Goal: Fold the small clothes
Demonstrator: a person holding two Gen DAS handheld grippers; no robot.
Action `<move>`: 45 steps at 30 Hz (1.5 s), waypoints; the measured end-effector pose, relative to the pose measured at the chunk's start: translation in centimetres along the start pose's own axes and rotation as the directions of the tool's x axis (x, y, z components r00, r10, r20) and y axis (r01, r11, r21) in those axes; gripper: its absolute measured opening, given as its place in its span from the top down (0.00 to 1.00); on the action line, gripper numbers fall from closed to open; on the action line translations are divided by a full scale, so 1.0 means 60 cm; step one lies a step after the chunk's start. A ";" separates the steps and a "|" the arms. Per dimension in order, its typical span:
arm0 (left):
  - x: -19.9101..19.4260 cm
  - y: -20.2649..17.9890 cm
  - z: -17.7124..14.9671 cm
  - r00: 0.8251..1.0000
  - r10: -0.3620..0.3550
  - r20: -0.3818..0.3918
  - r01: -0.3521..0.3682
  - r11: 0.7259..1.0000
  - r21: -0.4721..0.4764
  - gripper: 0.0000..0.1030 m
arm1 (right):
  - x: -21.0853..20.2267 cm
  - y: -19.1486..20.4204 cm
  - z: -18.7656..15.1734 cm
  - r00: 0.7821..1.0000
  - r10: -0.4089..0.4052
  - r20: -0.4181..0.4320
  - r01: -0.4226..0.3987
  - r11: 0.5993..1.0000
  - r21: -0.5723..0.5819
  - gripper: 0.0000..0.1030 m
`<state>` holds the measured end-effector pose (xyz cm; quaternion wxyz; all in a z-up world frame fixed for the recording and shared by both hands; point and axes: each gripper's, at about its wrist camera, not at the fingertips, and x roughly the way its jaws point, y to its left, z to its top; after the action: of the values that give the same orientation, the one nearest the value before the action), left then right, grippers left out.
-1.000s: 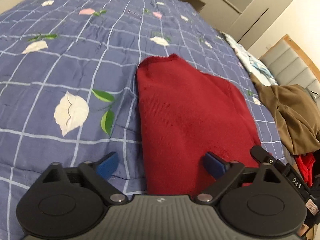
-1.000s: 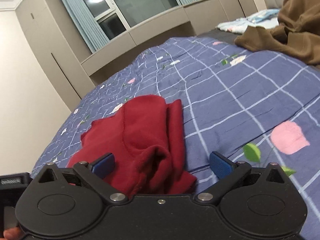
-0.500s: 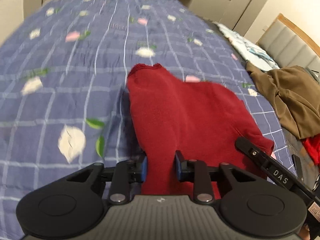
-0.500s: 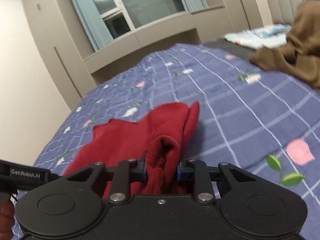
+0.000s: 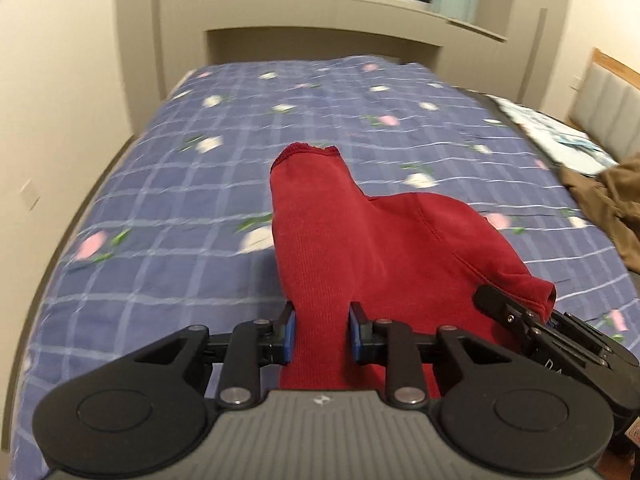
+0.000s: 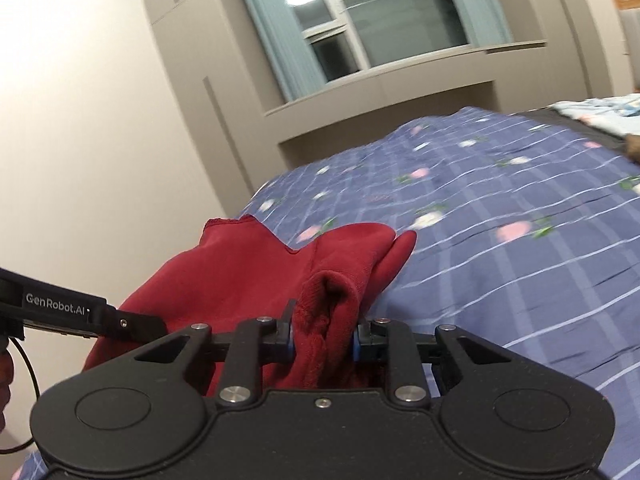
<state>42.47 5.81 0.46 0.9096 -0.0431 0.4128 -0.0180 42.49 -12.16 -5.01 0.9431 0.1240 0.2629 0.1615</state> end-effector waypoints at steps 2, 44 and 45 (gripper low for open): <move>0.002 0.032 -0.016 1.000 0.019 -0.020 -0.020 0.999 -0.031 0.72 | 0.015 0.022 -0.020 0.999 0.004 -0.040 -0.005 1.000 -0.012 0.76; -0.189 0.071 -0.203 0.979 0.095 0.183 -0.065 0.985 -0.160 0.01 | -0.271 0.086 -0.057 0.992 -0.045 0.116 0.068 0.977 -0.203 0.01; -0.194 0.070 -0.214 0.978 0.100 0.185 -0.070 0.984 -0.164 0.01 | -0.279 0.088 -0.061 0.992 -0.043 0.117 0.067 0.976 -0.208 0.01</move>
<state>25.13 9.99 0.40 0.9390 -0.0982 0.3245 0.0578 25.71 -12.99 1.30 0.9683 0.0245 0.1941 0.1552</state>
